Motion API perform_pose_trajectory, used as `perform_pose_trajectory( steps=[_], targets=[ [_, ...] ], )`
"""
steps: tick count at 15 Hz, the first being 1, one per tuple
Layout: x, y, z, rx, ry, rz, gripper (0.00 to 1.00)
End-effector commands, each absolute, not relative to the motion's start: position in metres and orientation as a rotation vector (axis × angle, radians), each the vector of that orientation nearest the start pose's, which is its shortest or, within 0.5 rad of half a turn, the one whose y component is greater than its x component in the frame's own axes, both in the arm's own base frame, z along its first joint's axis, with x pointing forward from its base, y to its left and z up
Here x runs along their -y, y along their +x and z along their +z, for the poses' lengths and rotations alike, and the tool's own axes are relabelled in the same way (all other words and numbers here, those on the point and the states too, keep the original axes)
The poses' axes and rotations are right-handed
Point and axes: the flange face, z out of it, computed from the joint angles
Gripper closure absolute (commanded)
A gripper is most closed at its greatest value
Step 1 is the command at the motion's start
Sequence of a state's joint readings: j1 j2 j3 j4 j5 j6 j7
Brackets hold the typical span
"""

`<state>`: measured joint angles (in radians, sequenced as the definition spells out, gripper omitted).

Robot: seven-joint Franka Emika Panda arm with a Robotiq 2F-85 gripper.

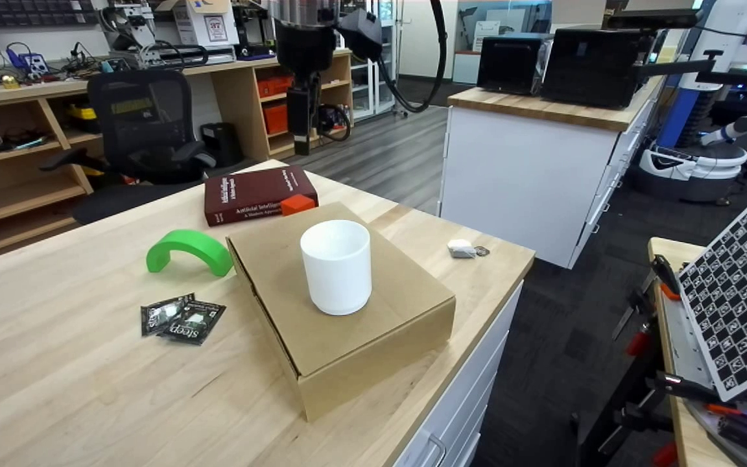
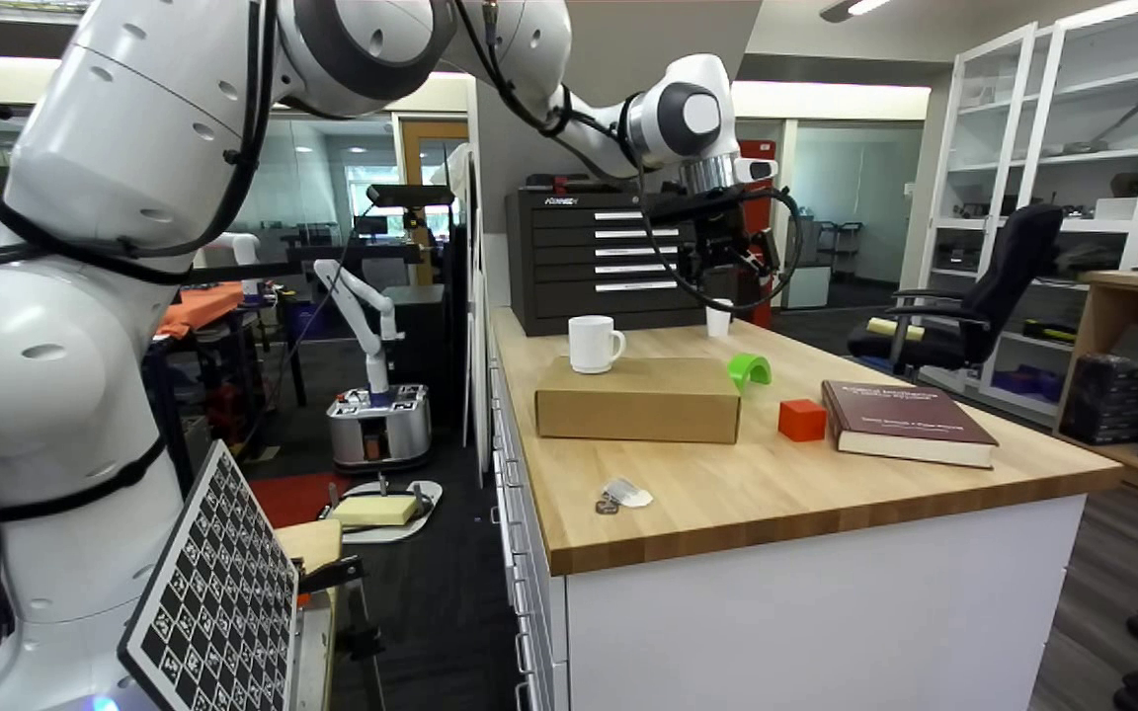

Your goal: Put the teabag in the mug

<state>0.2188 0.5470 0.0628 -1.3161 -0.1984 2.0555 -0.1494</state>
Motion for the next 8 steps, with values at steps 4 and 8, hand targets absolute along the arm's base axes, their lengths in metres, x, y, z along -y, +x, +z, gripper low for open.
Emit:
perform_pose_trajectory(
  steps=[4, 8],
  targets=[
    [-0.163, 0.704, 0.451, 0.499, -3.211, -0.271, 0.0],
    [-0.159, 0.688, 0.451, 0.398, -3.218, -0.119, 0.0]
  ],
)
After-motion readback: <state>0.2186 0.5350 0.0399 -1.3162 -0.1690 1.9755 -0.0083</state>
